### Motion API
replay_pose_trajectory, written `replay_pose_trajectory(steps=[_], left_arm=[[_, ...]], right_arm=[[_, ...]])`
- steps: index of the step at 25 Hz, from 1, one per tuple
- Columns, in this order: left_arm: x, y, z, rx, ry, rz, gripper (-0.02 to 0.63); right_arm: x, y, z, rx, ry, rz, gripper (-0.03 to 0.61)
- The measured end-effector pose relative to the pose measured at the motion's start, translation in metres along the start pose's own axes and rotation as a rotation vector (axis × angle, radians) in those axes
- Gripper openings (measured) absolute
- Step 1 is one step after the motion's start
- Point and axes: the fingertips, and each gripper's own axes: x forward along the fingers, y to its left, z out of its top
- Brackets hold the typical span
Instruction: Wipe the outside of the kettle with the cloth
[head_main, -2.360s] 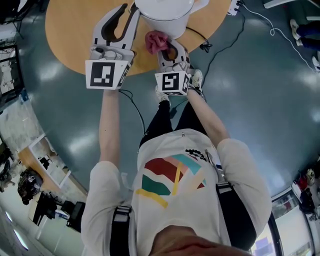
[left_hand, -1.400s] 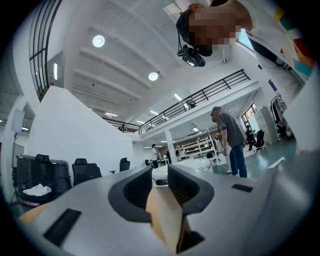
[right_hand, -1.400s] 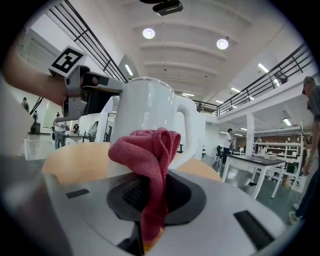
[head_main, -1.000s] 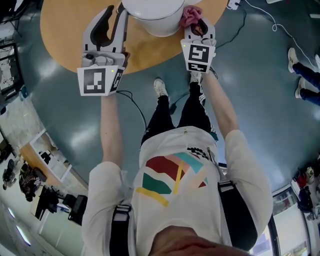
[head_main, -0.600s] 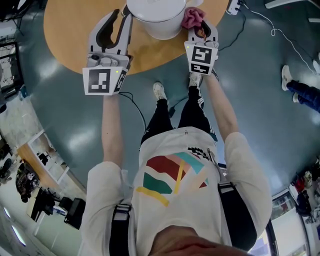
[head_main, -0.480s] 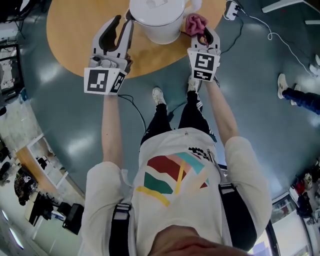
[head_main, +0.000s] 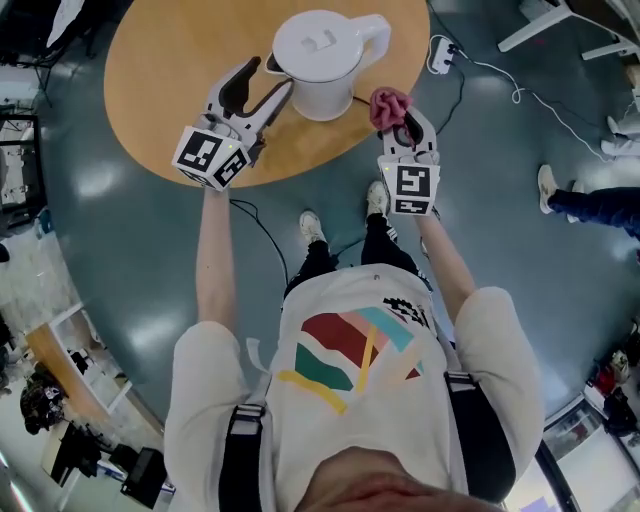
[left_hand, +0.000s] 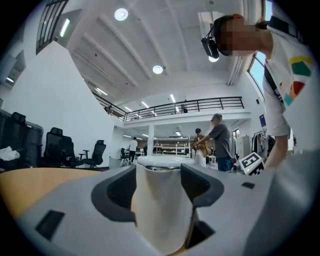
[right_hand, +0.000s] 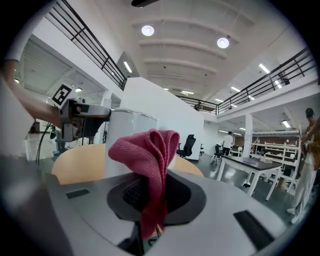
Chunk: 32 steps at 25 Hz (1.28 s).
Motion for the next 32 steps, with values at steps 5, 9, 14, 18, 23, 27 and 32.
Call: replay_pose_trajectory(steps=[5,9,14,18,23,27,32], left_arm=[[0.007,-0.009,-0.005,0.035,0.058,-0.044,0.302],[0.007,-0.016,-0.006,0.050,0.093,-0.050,0.302],[-0.001,-0.027,-0.003,0.061,0.116,-0.077,0.302],[-0.005,-0.049,-0.002,0.059,0.106,-0.112,0.302],[0.006,-0.089,-0.008,0.085,0.115,-0.180,0.302],[0.015,-0.108,-0.013,0.116,0.108,-0.194,0.302],[0.030,-0.124,-0.001,0.142,-0.002,-0.224,0.302]], right_arm=[[0.010,0.030,0.025,-0.048,-0.044,0.084,0.048],[0.022,0.041,0.040,-0.040,-0.061,0.095,0.047],[0.032,0.031,0.042,-0.027,-0.050,0.060,0.047],[0.049,0.013,0.045,-0.054,-0.040,0.040,0.047],[0.067,-0.016,0.041,-0.092,-0.036,0.026,0.048],[0.059,-0.037,0.041,-0.072,-0.042,-0.024,0.048],[0.040,-0.035,0.048,-0.030,-0.089,-0.017,0.047]])
